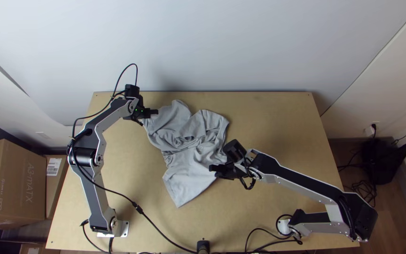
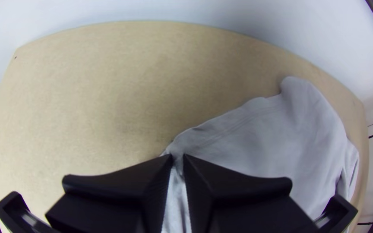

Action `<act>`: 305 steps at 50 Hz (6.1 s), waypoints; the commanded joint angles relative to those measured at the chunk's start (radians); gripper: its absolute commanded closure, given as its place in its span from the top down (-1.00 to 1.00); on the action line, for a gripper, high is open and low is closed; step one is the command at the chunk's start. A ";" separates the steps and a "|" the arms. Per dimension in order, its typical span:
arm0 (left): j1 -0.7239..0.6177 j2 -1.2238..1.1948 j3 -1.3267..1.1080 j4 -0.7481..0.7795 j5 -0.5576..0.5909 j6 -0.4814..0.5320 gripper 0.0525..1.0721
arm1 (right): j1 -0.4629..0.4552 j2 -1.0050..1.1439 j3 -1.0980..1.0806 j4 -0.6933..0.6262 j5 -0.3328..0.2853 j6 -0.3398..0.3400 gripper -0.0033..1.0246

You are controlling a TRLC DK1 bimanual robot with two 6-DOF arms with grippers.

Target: Fold the t-shirt

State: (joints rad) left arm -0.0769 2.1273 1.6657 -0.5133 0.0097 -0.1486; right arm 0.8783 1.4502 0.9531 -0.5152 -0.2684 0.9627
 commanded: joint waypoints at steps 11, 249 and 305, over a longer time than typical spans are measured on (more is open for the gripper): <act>0.014 -0.030 -0.124 0.050 -0.002 0.032 -0.95 | -0.173 -0.083 -0.019 -0.009 0.012 -0.041 -0.95; -0.189 -0.734 -1.278 0.792 0.076 1.051 -0.95 | -0.613 -0.754 -0.375 0.317 0.153 -0.427 -0.95; 0.152 -1.003 -0.423 -0.051 0.004 0.147 -0.95 | -0.805 -0.295 0.314 -0.152 0.115 -0.489 -0.95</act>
State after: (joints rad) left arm 0.0525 1.1152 1.1313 -0.5148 0.0502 0.0586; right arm 0.0902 1.1275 1.1683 -0.6613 -0.1650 0.5186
